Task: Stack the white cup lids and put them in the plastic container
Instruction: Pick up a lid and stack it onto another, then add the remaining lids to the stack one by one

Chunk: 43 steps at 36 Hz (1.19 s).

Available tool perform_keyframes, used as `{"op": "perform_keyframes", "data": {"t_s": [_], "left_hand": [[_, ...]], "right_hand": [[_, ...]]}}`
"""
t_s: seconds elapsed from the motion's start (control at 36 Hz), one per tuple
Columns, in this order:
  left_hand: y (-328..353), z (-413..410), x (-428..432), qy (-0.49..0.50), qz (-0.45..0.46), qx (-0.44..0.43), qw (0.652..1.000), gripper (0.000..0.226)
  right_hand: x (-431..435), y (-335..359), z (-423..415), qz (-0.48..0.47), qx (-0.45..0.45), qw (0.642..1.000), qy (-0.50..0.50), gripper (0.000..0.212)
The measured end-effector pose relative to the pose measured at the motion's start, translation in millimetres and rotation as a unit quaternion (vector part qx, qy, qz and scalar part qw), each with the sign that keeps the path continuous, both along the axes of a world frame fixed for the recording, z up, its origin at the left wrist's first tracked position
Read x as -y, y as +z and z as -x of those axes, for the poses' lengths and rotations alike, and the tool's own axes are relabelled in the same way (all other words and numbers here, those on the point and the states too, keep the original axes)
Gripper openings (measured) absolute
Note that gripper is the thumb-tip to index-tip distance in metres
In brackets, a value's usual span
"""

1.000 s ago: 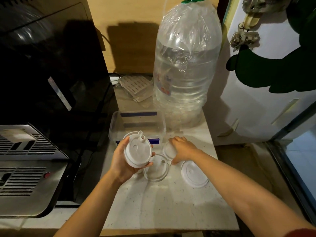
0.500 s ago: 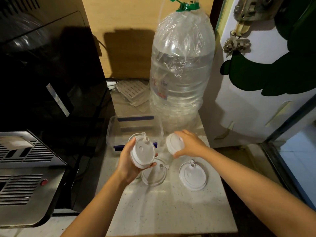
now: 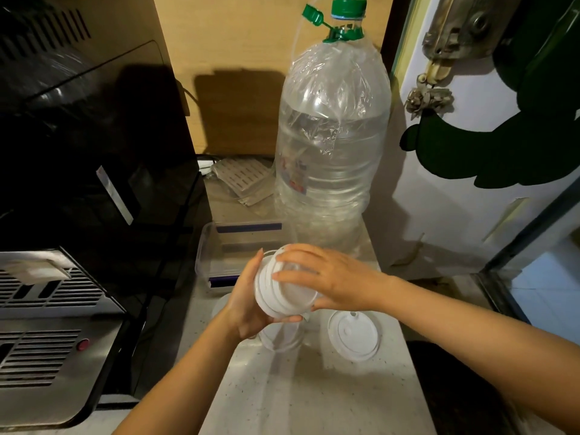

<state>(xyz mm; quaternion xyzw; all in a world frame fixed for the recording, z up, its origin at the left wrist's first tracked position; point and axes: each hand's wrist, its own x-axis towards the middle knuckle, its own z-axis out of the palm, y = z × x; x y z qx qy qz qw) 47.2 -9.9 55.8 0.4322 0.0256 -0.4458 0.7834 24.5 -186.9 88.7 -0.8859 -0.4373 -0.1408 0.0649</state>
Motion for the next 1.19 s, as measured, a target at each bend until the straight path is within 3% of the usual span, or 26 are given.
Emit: {"op": "perform_keyframes", "data": {"t_s": [0.28,0.5,0.78,0.89,1.0,1.08,1.19], "left_hand": [[5,1,0,-0.045,-0.003,0.011,0.999,0.051],[7,0,-1,-0.042,-0.015,0.046,0.998,0.045],[-2,-10,-1,-0.015,-0.017,0.033,0.999,0.047],[-10,-14,-2,0.026,-0.019,0.029,0.999,0.045],[-18,-18,-5,0.054,-0.014,0.011,0.998,0.032],[-24,-18,-4,0.072,-0.019,0.011,0.997,0.030],[-24,-12,0,0.073,-0.026,0.023,0.997,0.024]], "right_hand": [[0,-3,-8,0.084,0.065,0.990,0.091,0.054],[-6,-8,-13,0.090,0.047,0.990,0.101,0.062],[-6,-18,-21,0.133,0.094,0.984,0.070,0.076],[1,-17,-21,0.100,0.065,0.993,0.020,0.087],[18,-11,-21,0.061,-0.042,0.993,-0.093,0.102],[35,-12,-18,0.057,-0.166,0.966,-0.190,0.096],[50,-25,-7,0.040,-0.264,0.923,-0.277,0.088]]}}
